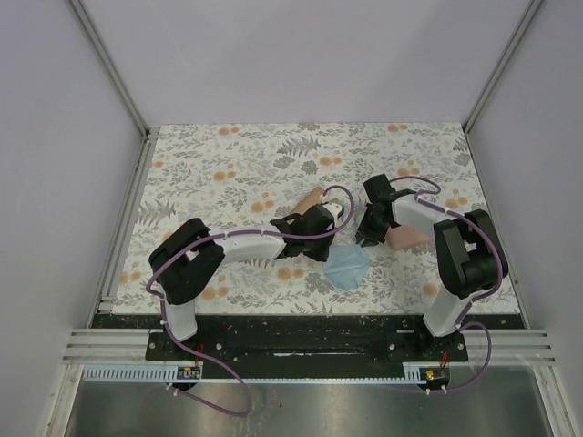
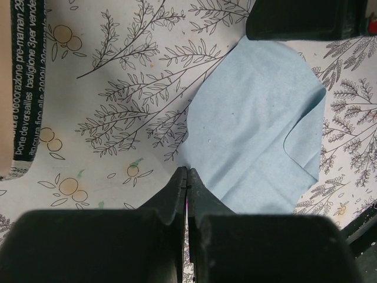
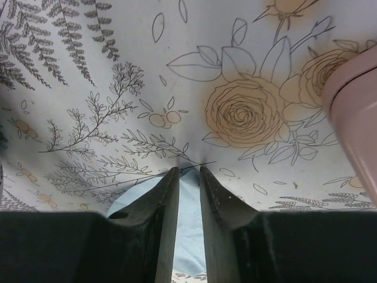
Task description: Organize the sunglasses
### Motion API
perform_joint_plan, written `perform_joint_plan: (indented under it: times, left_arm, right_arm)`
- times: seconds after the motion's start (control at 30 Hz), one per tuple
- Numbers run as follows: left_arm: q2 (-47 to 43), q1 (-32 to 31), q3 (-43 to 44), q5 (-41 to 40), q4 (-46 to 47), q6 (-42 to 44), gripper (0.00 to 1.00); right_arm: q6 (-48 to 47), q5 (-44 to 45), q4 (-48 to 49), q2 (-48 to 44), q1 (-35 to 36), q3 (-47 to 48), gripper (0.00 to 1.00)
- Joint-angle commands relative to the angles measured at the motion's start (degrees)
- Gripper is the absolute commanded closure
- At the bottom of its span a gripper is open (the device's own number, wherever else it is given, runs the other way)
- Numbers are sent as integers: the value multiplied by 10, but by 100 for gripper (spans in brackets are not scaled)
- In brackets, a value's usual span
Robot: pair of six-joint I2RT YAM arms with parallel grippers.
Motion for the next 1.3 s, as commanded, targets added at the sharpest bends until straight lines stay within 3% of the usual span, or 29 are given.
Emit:
perform_joint_plan:
  times: [0.0,0.17,0.83,1.27]
  left_arm:
    - [-26,0,-7,3,20,9,100]
    - [-25,1,-9,0,19,12,100]
    - [-9,31,103,-18,-94,81,100]
    - [-43,33,62,0,-68,108,100]
  right_arm:
    - [6,32,-15,8,26,-19,72]
    - [4,35,-16,5,30,-24,100]
    - [-71,25,-17,-36,28,52,100]
    - [-101,-52,67,-131,29,-38,100]
